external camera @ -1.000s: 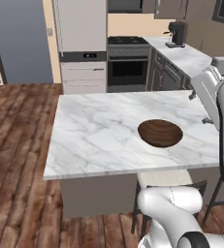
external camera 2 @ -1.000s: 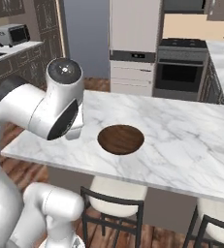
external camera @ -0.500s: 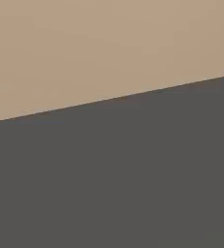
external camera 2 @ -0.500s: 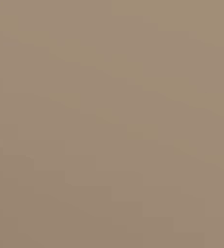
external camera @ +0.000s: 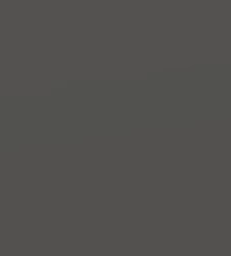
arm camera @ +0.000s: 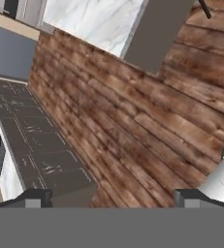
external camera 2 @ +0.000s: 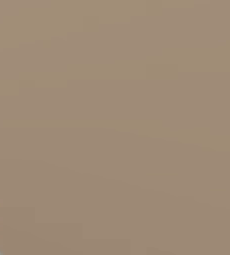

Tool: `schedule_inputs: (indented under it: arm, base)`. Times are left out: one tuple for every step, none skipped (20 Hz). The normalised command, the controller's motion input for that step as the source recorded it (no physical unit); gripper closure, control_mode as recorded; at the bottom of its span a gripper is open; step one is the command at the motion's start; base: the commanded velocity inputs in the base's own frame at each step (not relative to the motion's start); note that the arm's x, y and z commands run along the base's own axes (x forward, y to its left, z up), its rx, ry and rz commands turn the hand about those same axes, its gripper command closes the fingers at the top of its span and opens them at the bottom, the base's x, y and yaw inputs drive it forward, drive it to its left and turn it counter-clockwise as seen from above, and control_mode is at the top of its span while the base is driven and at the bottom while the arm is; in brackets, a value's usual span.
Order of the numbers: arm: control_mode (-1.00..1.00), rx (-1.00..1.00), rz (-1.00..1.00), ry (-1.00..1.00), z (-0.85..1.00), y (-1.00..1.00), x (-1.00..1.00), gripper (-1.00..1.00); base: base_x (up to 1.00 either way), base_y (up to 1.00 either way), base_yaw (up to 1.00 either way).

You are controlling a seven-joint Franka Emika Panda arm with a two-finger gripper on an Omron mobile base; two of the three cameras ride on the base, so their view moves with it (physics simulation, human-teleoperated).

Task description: Pick up the bowls from the cabinet and place each bowl in front of a stool on the dining counter.

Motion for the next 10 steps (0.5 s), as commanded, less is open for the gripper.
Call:
schedule_inputs:
  arm:
    - [1.00,0.00,0.00,0.00,0.00,0.00,0.00,-1.00]
    - [1.00,0.00,0.00,0.00,0.00,0.00,0.00,-1.00]
    - [1.00,0.00,0.00,0.00,0.00,0.00,0.00,-1.00]
    - [1.00,0.00,0.00,0.00,0.00,0.00,0.00,-1.00]
    - [1.00,0.00,0.00,0.00,0.00,0.00,0.00,-1.00]
    - [1.00,0.00,0.00,0.00,0.00,0.00,0.00,-1.00]
    - [1.00,0.00,0.00,0.00,0.00,0.00,0.00,-1.00]
    - [1.00,0.00,0.00,0.00,0.00,0.00,0.00,-1.00]
    - [1.00,0.00,0.00,0.00,0.00,0.00,0.00,-1.00]
    - [1.00,0.00,0.00,0.00,0.00,0.00,0.00,-1.00]
  base:
    - [1.00,1.00,-0.13]
    - [1.00,1.00,-0.14]
    - [1.00,1.00,-0.13]
    - [1.00,1.00,-0.12]
    - [1.00,1.00,-0.11]
    - [1.00,1.00,-0.12]
    - [1.00,1.00,-0.14]
    - [1.00,1.00,-0.22]
    - [1.00,1.00,-0.23]
    - [1.00,1.00,-0.23]
